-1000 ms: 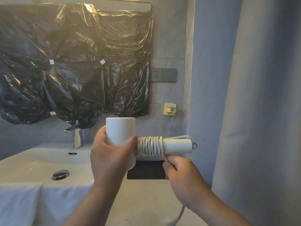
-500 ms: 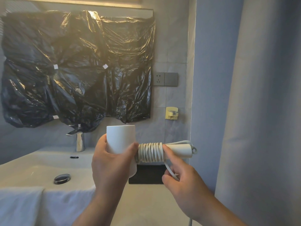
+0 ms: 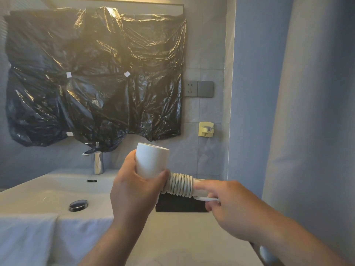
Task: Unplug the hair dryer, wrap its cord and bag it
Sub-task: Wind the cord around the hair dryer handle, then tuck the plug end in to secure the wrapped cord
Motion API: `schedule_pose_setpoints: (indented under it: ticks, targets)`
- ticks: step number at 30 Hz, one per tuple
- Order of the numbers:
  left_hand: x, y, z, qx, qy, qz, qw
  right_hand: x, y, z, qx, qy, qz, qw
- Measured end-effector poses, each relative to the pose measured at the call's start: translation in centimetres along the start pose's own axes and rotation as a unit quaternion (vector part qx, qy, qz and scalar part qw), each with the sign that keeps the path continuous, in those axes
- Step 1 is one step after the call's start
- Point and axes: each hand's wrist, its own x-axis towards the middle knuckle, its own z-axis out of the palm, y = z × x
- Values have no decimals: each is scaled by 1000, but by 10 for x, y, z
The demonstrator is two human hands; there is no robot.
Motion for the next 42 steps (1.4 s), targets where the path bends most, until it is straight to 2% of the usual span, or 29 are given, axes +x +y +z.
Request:
schedule_pose_setpoints:
  ticks: [3,5,9,12,15,18,23,25,31,32,35,37,39,42]
  targets:
    - [4,-1,-2,12,-27,17,999,6,2,-10,-84,1,-2,996]
    - [7,-2,-3,19,-62,31,997,11,3,-14,-103,7,-16,995]
    - [10,-2,-6,-14,-135,38,990,21,10,-20,-14,49,-9,999]
    - [12,0,-9,-111,-157,-1,981,23,14,-21,144,66,28,987]
    - [12,1,-10,-173,-164,-45,970,21,21,-21,341,31,60,938]
    - [11,1,-9,-218,-174,-78,957,19,31,-17,501,-38,90,860]
    - [9,-5,-3,-271,-189,-134,934,17,35,1,651,-43,97,751]
    - [6,-9,-2,-278,-197,-151,928,14,29,7,682,-36,102,723]
    - [-3,-22,10,-295,-174,-227,911,12,26,20,666,34,104,738]
    - [-7,-25,13,-298,-165,-248,907,12,24,25,648,57,107,752]
    - [-20,-35,27,-303,-124,-321,889,8,22,41,524,114,102,838]
    - [-32,-43,37,-296,-84,-363,880,2,15,45,473,100,82,871]
    - [-49,-50,44,-283,-54,-378,880,-2,12,47,483,73,76,870]
    - [-77,-52,50,-255,-24,-398,881,0,17,57,457,94,148,872]
